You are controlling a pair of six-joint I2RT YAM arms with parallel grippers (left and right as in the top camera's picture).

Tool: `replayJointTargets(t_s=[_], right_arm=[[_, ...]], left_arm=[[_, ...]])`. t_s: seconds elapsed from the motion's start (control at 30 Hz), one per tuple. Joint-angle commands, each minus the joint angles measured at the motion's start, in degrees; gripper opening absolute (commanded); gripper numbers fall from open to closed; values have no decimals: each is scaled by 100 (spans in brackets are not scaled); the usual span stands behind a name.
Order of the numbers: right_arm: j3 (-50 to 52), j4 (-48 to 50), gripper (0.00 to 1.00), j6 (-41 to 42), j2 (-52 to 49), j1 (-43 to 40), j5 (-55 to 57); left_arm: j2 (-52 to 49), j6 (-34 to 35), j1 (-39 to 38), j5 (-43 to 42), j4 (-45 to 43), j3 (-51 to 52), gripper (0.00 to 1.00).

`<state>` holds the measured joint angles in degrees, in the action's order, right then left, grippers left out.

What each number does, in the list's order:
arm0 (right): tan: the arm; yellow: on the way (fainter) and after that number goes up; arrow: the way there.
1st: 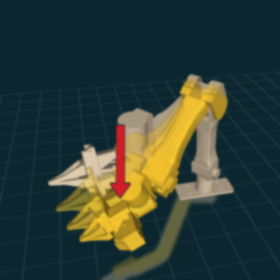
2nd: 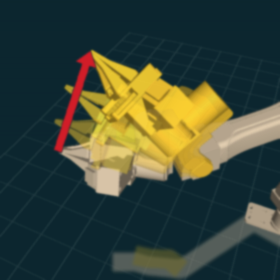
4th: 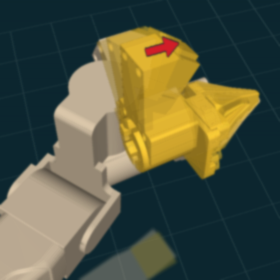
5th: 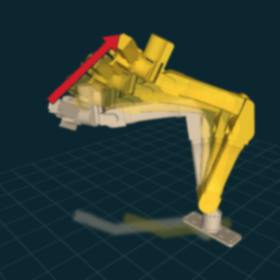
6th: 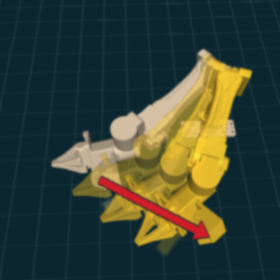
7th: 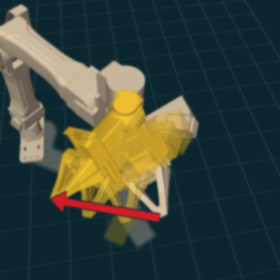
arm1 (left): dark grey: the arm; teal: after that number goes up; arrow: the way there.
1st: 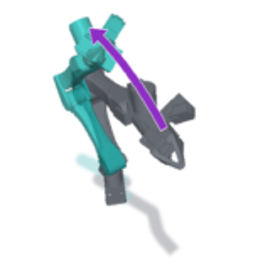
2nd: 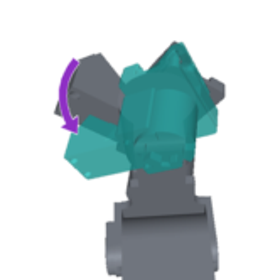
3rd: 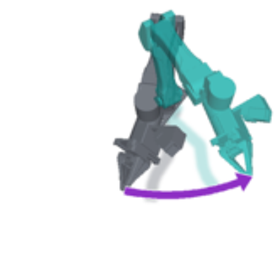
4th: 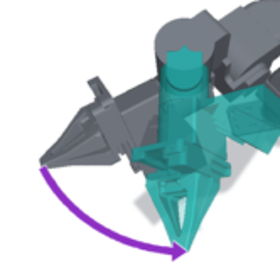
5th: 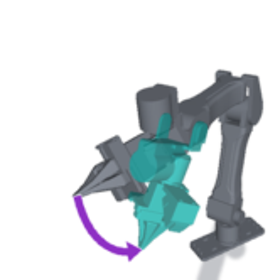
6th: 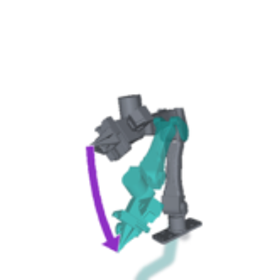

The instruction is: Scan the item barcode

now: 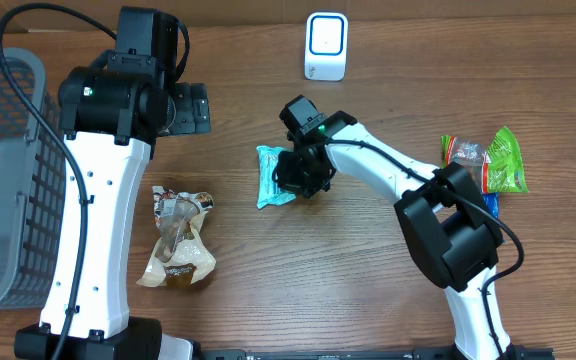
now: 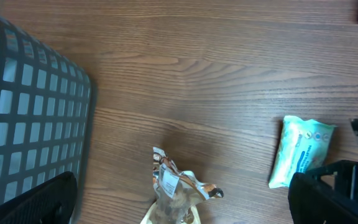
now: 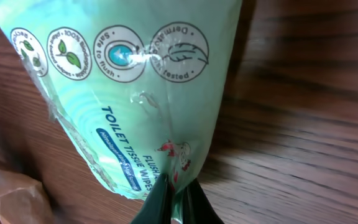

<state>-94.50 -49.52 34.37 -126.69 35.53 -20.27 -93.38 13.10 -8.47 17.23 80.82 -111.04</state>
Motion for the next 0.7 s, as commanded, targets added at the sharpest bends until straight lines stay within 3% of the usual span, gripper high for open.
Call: replayJointTargets(t_s=[0.0,0.13,0.3,0.47,0.67], right_arm=[[74,-127,4,-323,243,-317,592],[74,-402,4,-638,758,-417,1266],[74,-1123,4,-632,1318,-236,3252],[74,-1937,4,-273,1239,170,5130],[74,-2304,4,-157,638,675,5560]], left_arm=[[114,-87,20,76,-4,-96,100],[114,-87,20,76,-4,-96,100],[114,-87,20,76,-4,-96,99],[114,-87,20,76,-4,-96,100],[114,-87,20,76,-4,-96,100]])
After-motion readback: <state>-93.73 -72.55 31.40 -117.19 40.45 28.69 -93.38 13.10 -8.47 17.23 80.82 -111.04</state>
